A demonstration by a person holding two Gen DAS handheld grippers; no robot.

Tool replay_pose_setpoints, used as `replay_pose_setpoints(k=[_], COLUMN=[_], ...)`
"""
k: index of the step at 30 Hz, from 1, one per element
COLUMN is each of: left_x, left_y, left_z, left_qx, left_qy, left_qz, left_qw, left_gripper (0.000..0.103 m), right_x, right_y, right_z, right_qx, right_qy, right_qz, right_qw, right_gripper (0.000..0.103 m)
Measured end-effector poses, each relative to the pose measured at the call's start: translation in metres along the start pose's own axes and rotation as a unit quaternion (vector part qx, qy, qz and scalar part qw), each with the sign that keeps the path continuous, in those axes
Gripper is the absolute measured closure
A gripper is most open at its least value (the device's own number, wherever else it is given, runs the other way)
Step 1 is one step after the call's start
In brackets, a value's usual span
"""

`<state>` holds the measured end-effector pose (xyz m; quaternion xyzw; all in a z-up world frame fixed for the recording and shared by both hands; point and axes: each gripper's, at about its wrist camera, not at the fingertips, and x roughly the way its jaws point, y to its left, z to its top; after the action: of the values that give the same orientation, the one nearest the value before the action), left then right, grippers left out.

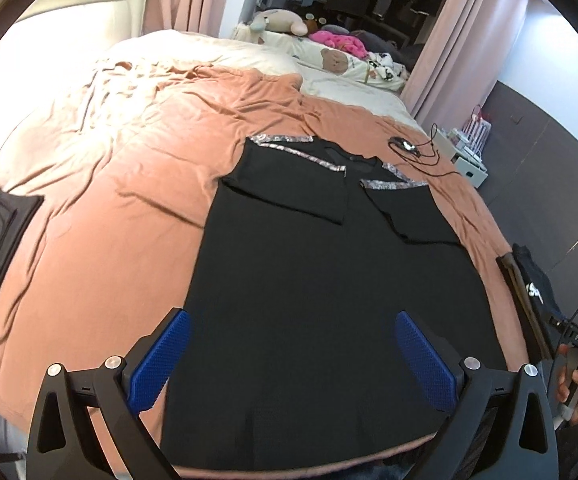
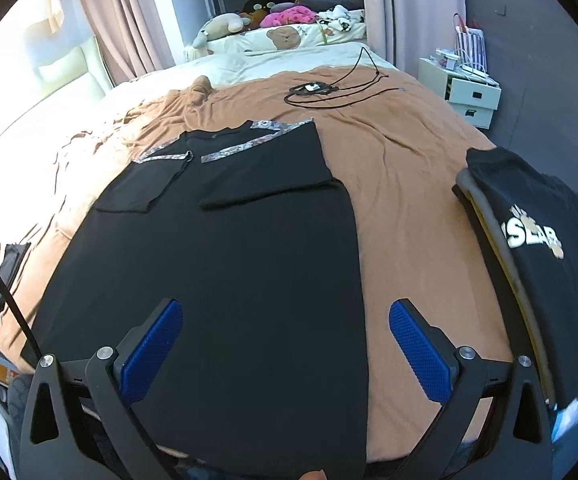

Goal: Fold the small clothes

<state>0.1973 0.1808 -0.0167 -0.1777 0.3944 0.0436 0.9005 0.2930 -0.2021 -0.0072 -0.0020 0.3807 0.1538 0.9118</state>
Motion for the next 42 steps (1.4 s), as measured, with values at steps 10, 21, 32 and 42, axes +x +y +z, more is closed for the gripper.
replay_pose_setpoints(k=[10,21,32,42], left_x=[-0.05,-0.076,-0.064,-0.015], left_y=[0.024,0.035,0.063,0.091], left_z=[-0.042,-0.099,-0.119,-0.122], left_qx=[-0.004,-0.044,-0.079,-0.122], left_qy=[-0.033,-0.061,-0.063,-0.021], left_qz=[0.005,0.003,-0.014,-0.029], left_qw=[0.9994,0.9971,0.9948,0.9919], left_gripper=[0.0,0.0,0.003,0.035], right_x=[-0.051,-0.092,-0.076,-0.034], right_y=[-0.011,-0.047,-0.063,-0.063], right_z=[-0.052,-0.109,-0.134,-0.132], right_qx=[0.03,0.052,0.078,0.099], right_qy=[-0.028,-0.025,-0.02,0.016], right_qz=[0.01,0.045,0.061,0.053], right_qw=[0.999,0.997,0.995,0.994], right_gripper=[0.0,0.0,0.004,0.022])
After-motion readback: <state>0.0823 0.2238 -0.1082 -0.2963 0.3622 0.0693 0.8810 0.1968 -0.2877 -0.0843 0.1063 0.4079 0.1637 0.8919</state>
